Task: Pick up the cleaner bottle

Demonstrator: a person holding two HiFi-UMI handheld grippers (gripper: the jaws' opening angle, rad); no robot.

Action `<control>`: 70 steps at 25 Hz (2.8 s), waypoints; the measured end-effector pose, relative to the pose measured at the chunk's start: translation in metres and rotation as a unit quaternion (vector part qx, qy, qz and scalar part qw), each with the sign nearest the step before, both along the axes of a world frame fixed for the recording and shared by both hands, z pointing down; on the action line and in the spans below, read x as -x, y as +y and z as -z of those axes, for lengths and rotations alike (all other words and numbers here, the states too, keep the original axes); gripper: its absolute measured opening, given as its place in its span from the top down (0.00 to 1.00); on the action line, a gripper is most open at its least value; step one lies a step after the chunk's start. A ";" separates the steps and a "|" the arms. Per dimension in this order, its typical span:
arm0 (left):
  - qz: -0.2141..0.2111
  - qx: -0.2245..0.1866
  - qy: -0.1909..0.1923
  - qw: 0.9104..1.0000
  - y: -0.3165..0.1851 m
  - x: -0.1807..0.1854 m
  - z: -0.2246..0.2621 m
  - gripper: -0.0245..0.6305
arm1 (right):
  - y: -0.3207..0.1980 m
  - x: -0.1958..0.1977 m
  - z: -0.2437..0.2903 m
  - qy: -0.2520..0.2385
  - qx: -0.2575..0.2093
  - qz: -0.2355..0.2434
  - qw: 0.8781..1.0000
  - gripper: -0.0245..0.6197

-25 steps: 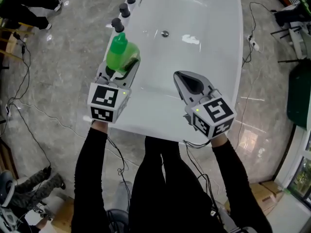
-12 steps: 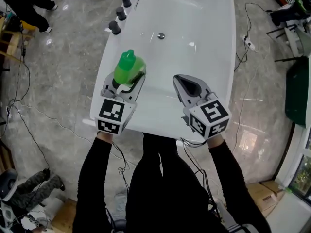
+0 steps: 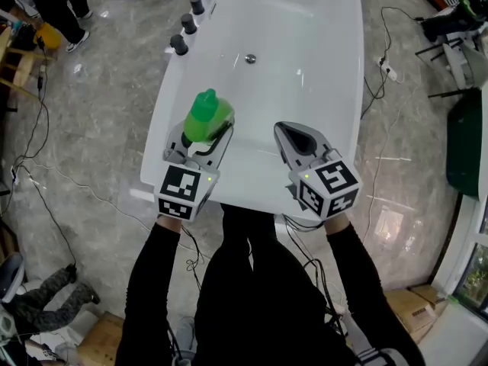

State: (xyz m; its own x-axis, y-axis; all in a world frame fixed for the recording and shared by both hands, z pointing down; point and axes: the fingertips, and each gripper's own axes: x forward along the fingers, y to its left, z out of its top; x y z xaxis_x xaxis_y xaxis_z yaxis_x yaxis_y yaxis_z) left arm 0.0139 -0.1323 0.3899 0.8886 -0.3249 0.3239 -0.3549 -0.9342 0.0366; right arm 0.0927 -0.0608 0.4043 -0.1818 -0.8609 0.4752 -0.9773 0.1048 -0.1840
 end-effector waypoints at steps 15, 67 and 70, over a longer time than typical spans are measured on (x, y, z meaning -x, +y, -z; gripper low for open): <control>0.013 -0.008 0.015 1.000 0.030 0.015 0.029 0.67 | 0.017 0.012 0.017 0.001 -0.010 0.010 1.000 0.96; -0.008 -0.029 0.028 0.999 0.085 0.027 0.055 0.67 | 0.036 0.039 0.032 0.030 -0.027 0.066 0.997 0.96; -0.006 -0.029 0.028 0.999 0.085 0.025 0.055 0.67 | 0.036 0.038 0.031 0.034 -0.026 0.069 0.997 0.96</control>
State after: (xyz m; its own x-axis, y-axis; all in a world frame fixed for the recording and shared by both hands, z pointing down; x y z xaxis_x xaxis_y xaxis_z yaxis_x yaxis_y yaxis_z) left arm -0.0111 -0.0471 0.3353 0.9091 -0.3299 0.2542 -0.3418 -0.9398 0.0026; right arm 0.0549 -0.0244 0.3734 -0.2697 -0.8540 0.4449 -0.9628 0.2472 -0.1092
